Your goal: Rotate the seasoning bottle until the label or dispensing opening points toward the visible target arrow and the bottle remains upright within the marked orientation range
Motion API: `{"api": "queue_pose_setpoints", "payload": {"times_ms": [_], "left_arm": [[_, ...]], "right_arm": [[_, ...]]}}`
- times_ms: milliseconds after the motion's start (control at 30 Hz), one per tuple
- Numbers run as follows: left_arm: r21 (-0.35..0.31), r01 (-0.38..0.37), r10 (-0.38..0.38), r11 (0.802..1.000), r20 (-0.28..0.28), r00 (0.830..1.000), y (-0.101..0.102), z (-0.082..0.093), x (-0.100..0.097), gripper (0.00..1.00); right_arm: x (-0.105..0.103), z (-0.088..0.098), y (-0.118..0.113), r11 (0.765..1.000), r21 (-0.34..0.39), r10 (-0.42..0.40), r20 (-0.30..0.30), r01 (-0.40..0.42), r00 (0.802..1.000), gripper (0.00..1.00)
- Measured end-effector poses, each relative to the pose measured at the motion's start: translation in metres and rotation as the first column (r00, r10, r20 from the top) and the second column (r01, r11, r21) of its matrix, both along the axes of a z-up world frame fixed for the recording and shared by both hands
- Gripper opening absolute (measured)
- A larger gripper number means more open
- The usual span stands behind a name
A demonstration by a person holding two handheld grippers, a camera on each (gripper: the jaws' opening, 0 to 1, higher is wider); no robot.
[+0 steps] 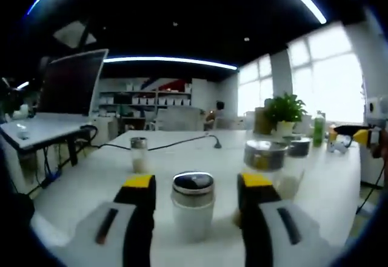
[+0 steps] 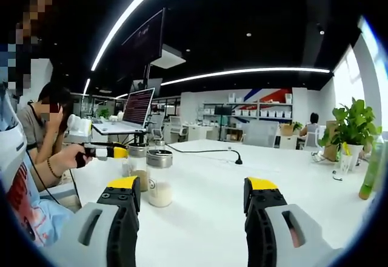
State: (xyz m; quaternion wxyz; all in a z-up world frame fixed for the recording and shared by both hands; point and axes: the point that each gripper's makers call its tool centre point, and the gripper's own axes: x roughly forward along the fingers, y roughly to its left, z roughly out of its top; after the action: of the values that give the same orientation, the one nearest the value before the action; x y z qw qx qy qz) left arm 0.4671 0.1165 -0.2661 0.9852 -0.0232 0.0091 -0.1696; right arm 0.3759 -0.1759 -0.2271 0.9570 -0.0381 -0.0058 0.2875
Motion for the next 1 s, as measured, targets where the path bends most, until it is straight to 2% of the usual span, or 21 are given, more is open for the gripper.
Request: {"api": "queue_pose_setpoints", "payload": {"times_ms": [133, 267, 367, 500, 567, 600, 700, 1000], "left_arm": [[-0.045, -0.027, 0.027, 0.999, 0.009, 1.000, -0.0030, 0.0018, -0.0008, 0.55], [-0.049, -0.059, 0.060, 0.997, 0.025, 0.998, -0.0028, 0.0034, 0.0000, 0.54], [-0.053, -0.058, 0.060, 0.997, 0.034, 0.998, -0.0043, 0.0035, -0.0007, 0.49], [-0.057, -0.068, 0.070, 0.996, 0.031, 0.997, -0.0044, 0.0001, 0.0004, 0.49], [-0.044, -0.066, 0.068, 0.997, 0.037, 0.997, -0.0056, 0.0004, 0.0009, 0.44], [-0.013, -0.092, 0.092, 0.996, 0.051, 0.994, -0.0016, 0.0014, 0.0023, 0.39], [-0.020, -0.104, 0.105, 0.994, 0.042, 0.994, 0.0013, 0.0002, 0.0041, 0.32], [-0.023, -0.079, 0.080, 0.997, 0.042, 0.996, 0.0017, -0.0001, 0.0048, 0.30]], "right_arm": [[0.0008, 0.0005, -0.0006, 1.000, 0.001, -0.005, -0.001, 0.005, 1.000, 0.71], [0.0010, 0.0016, 0.0013, 1.000, 0.002, 0.000, 0.001, 0.000, 1.000, 0.71], [0.0007, 0.0026, 0.0008, 1.000, 0.000, 0.000, 0.004, 0.000, 1.000, 0.71], [0.0014, 0.0035, -0.0032, 1.000, 0.004, -0.010, 0.009, 0.010, 1.000, 0.71], [0.0022, 0.0031, -0.0047, 1.000, 0.006, -0.014, 0.006, 0.014, 1.000, 0.71], [0.0026, 0.0030, -0.0049, 1.000, 0.006, -0.014, 0.006, 0.014, 1.000, 0.71], [0.0051, 0.0007, -0.0043, 1.000, 0.008, -0.012, -0.003, 0.012, 1.000, 0.71], [0.0049, -0.0015, -0.0010, 1.000, 0.010, 0.002, -0.010, -0.002, 1.000, 0.71]]}}
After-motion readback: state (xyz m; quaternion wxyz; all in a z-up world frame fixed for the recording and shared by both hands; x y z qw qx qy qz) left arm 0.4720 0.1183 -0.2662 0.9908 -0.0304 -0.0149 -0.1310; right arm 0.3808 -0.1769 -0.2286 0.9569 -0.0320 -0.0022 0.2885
